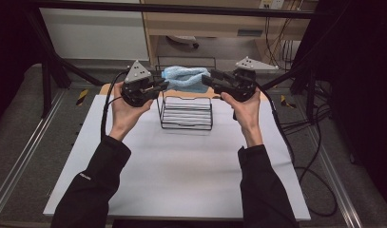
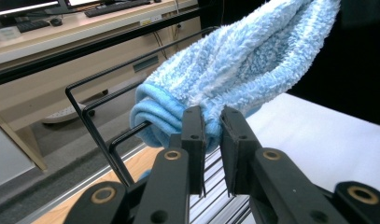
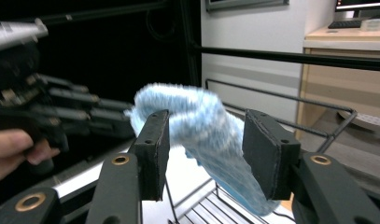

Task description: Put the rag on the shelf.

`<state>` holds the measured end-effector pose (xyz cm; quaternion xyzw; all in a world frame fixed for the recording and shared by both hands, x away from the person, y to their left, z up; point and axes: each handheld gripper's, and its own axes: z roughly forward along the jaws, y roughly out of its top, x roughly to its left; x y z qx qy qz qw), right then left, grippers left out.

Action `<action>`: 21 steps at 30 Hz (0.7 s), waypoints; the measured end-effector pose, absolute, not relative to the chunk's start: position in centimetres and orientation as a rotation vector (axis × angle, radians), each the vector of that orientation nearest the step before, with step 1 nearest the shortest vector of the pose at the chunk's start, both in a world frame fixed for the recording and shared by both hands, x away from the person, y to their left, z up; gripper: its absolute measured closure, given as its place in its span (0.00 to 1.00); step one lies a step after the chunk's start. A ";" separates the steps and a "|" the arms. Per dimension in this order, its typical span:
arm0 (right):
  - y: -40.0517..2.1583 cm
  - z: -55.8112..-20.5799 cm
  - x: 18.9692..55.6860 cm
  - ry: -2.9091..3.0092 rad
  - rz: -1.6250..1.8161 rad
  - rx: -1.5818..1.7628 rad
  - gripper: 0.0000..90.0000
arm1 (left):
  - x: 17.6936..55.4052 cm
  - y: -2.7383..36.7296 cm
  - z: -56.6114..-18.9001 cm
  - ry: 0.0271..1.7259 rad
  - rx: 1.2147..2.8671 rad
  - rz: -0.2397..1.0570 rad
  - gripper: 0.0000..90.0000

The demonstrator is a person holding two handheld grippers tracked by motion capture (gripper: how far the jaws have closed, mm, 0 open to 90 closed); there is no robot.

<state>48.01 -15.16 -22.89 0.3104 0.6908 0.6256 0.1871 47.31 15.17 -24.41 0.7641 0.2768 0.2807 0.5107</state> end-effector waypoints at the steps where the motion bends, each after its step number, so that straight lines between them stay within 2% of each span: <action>1: -15.1 -22.7 48.0 1.940 1.769 0.877 0.58 | 47.3 15.1 -24.5 0.664 1.844 0.679 0.89; 4: -14.8 -22.2 48.0 1.939 1.766 0.874 0.65 | 47.3 15.1 -24.7 0.653 1.857 0.688 0.89; 8: -14.1 -21.5 48.3 1.947 1.768 0.889 0.86 | 47.2 15.1 -24.8 0.643 1.865 0.690 0.89; 11: -13.8 -21.4 48.5 1.986 1.748 0.917 0.96 | 47.1 15.2 -24.8 0.633 1.874 0.695 0.89; 21: -13.6 -23.5 48.4 2.114 1.646 0.960 0.99 | 46.5 16.0 -24.2 0.629 1.897 0.660 0.86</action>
